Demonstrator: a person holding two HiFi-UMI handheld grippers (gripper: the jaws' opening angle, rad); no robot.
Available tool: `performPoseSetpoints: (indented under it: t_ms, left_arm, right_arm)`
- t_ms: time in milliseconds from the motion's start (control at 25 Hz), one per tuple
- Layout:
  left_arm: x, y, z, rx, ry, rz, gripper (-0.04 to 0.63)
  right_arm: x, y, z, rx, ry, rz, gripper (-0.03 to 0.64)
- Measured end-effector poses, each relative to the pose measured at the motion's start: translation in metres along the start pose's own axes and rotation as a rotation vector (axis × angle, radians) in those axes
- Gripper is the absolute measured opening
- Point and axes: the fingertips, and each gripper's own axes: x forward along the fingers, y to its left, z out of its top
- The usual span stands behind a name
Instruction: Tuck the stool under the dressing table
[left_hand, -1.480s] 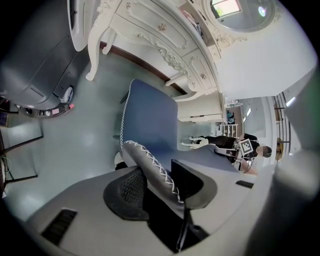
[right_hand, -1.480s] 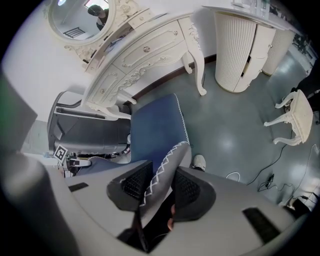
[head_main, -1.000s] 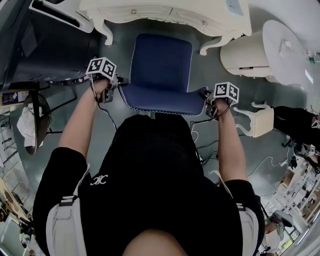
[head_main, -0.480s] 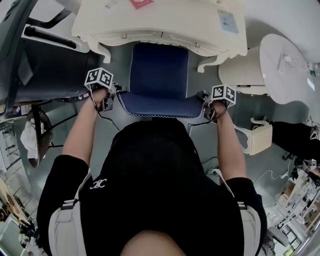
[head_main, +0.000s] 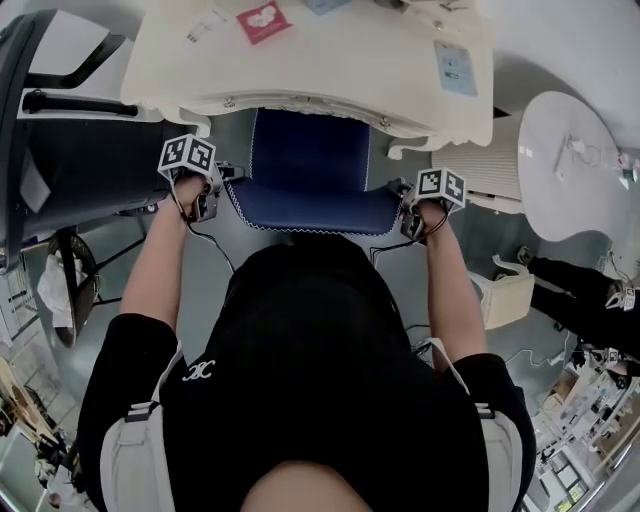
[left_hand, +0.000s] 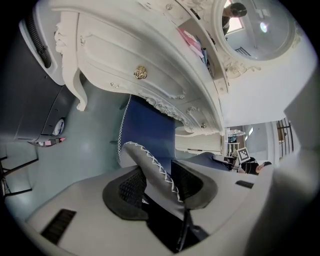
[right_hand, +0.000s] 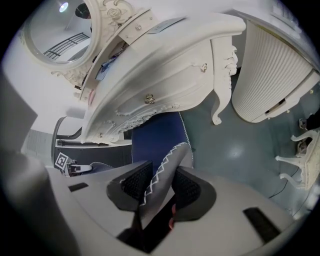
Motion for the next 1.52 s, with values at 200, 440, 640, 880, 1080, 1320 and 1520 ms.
performPoseSetpoints:
  t_ms: [200, 440, 640, 880, 1080, 1320, 1520]
  left_arm:
    - [0.003, -0.004, 0.040, 0.007, -0.037, -0.008, 0.144]
    - [0.010, -0.008, 0.081, 0.015, -0.072, -0.011, 0.144]
    - [0.024, -0.001, 0.090, 0.000, -0.085, -0.007, 0.144]
    - [0.034, 0.011, 0.091, -0.024, -0.103, -0.006, 0.144]
    - [0.033, 0.023, 0.100, -0.043, -0.126, 0.045, 0.143]
    - [0.036, 0.029, 0.099, -0.065, -0.105, 0.069, 0.144]
    - [0.036, 0.033, 0.097, -0.050, -0.049, 0.084, 0.152]
  right_arm:
    - [0.007, 0.007, 0.038, -0.010, -0.019, 0.007, 0.120]
    - [0.016, 0.010, 0.078, -0.012, -0.050, 0.021, 0.120]
    - [0.028, 0.005, 0.093, -0.031, -0.047, 0.014, 0.121]
    - [0.040, 0.002, 0.100, -0.049, -0.043, 0.013, 0.124]
    - [0.051, 0.004, 0.097, -0.029, -0.032, 0.006, 0.124]
    - [0.054, 0.003, 0.096, 0.019, -0.031, -0.002, 0.124]
    - [0.055, -0.001, 0.099, -0.008, -0.062, -0.045, 0.152]
